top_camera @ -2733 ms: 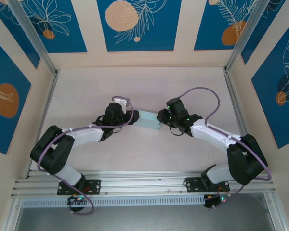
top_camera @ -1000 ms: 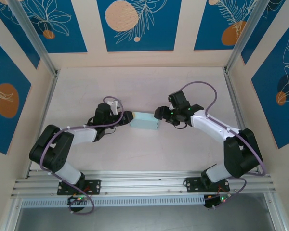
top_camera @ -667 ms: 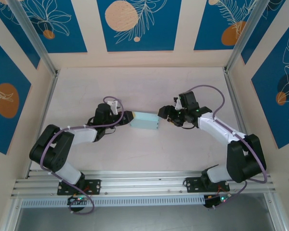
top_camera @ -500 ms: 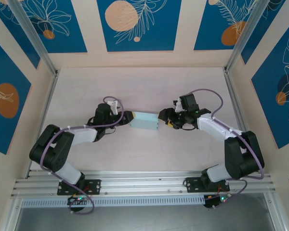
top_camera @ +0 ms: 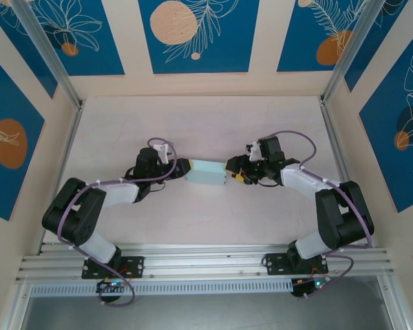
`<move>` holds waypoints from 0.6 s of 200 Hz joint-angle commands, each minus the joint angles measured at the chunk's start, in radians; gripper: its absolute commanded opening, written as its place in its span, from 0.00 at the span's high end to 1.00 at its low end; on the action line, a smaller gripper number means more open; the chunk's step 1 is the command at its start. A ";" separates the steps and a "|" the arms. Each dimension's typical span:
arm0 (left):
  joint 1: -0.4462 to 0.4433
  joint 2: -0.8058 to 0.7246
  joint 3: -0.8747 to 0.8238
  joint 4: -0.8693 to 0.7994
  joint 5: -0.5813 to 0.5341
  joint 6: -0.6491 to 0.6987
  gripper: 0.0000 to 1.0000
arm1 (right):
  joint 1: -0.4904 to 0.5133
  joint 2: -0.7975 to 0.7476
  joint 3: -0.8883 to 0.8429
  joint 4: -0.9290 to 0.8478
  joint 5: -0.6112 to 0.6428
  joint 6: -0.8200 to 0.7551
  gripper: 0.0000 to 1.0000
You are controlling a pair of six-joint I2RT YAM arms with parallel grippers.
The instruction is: Fold the paper box
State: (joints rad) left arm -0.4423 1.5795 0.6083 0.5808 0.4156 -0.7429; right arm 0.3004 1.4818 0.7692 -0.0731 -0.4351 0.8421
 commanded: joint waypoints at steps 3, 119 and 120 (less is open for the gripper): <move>0.006 0.050 -0.056 -0.238 -0.049 0.020 0.58 | -0.012 0.008 -0.034 -0.015 -0.001 0.012 0.47; 0.007 0.033 -0.055 -0.257 -0.065 0.025 0.58 | -0.048 0.188 -0.197 0.151 0.023 0.045 0.71; 0.007 0.033 -0.055 -0.257 -0.065 0.025 0.58 | -0.048 0.190 -0.199 0.154 0.023 0.045 0.72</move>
State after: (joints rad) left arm -0.4423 1.5772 0.6086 0.5716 0.4091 -0.7422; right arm 0.2596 1.5555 0.6659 0.2050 -0.5789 0.8711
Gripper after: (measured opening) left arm 0.426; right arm 0.323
